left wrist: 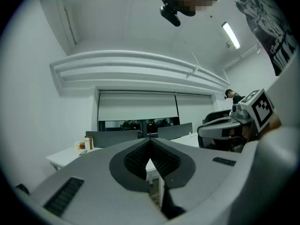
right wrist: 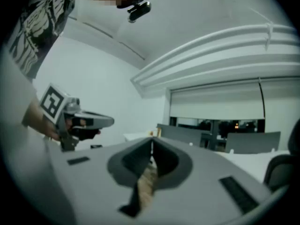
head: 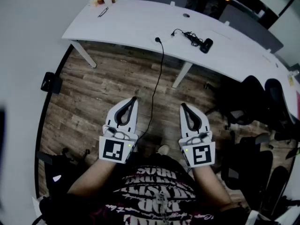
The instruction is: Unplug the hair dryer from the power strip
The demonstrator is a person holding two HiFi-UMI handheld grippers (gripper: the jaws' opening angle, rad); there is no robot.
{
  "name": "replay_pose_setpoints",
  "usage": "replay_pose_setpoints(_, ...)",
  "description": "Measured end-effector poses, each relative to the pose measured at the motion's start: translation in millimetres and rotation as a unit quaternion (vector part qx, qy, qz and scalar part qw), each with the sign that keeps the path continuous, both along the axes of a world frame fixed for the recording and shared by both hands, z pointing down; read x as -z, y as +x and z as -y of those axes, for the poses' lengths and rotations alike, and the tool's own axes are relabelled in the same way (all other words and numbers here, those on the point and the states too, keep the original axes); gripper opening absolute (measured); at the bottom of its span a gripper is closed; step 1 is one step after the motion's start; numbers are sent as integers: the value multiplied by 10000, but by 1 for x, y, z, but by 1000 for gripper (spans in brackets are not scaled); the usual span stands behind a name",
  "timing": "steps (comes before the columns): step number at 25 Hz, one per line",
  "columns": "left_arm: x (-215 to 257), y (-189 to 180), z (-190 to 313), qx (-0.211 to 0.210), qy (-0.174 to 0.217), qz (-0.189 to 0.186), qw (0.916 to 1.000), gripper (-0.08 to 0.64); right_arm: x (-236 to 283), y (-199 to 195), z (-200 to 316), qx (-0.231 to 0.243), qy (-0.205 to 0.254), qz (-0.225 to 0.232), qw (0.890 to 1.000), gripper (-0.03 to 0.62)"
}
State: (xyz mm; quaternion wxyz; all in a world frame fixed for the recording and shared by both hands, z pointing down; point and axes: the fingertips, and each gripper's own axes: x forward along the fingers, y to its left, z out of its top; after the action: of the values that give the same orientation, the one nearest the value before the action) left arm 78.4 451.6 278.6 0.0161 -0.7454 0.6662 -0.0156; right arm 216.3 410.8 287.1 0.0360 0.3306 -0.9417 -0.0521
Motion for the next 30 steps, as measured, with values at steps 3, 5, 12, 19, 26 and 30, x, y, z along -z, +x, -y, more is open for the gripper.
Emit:
replay_pose_setpoints(3, -1, 5, 0, 16, -25, 78, 10000, 25, 1, 5, -1, 36, -18, 29, 10000, 34)
replay_pose_setpoints(5, -4, 7, 0, 78, -61, 116, 9999, 25, 0, 10, -1, 74, -48, 54, 9999, 34)
replay_pose_setpoints(12, 1, 22, 0, 347, -16, 162, 9993, 25, 1, 35, 1, 212, -100, 187, 9996, 34)
replay_pose_setpoints(19, 10, 41, -6, 464, 91, 181, 9987, 25, 4, 48, 0, 337, 16, 211, 9992, 35)
replay_pose_setpoints(26, 6, 44, -4, 366, 30, 224, 9991, 25, 4, 37, 2, 403, -56, 307, 9987, 35)
replay_pose_setpoints(30, -4, 31, 7, 291, -79, 139, 9994, 25, -3, 26, 11, 361, -117, 218, 9990, 35)
